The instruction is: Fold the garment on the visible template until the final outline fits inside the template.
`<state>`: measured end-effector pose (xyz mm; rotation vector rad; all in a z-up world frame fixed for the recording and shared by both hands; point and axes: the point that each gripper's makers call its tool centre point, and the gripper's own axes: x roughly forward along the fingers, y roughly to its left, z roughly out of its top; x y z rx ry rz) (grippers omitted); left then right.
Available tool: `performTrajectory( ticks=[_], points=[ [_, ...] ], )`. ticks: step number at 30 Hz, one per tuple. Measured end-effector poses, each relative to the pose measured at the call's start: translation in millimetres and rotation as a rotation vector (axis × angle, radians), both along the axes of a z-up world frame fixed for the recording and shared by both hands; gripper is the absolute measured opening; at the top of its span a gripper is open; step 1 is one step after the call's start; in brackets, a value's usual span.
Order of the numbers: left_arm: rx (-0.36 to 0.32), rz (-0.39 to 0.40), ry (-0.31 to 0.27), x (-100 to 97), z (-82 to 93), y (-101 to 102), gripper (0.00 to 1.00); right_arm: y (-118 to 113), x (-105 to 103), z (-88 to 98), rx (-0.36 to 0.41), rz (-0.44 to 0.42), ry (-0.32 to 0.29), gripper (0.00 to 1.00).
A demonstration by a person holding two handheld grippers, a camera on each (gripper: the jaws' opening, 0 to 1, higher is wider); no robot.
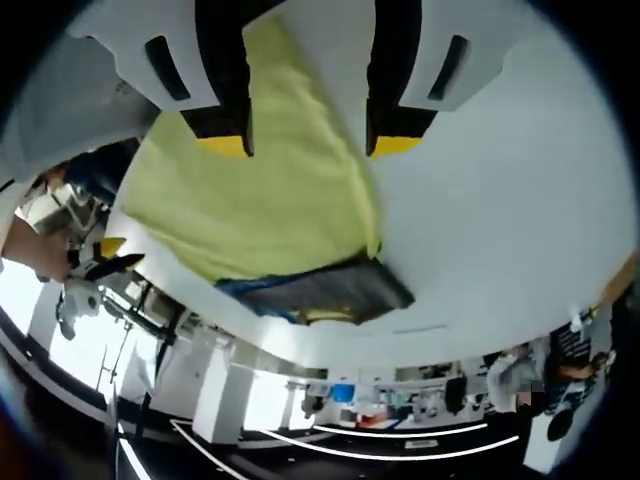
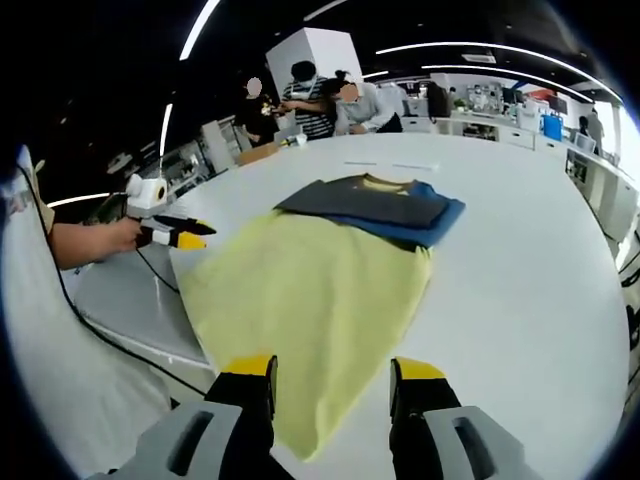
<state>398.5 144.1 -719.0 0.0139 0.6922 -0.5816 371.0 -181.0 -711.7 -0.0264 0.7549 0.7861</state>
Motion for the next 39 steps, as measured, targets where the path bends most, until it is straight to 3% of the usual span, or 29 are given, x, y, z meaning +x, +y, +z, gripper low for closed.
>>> performTrajectory(
  ticks=[18,39],
  points=[
    [0.027,-0.026,0.067,-27.2,-5.2,4,0.37,3,-8,-4.7,-0.001,-0.006,0.012,0.42],
    [0.074,-0.094,0.236,-71.6,-23.8,3,0.26,0,-22,-20.4,-0.016,0.001,0.060,0.39]
  ],
)
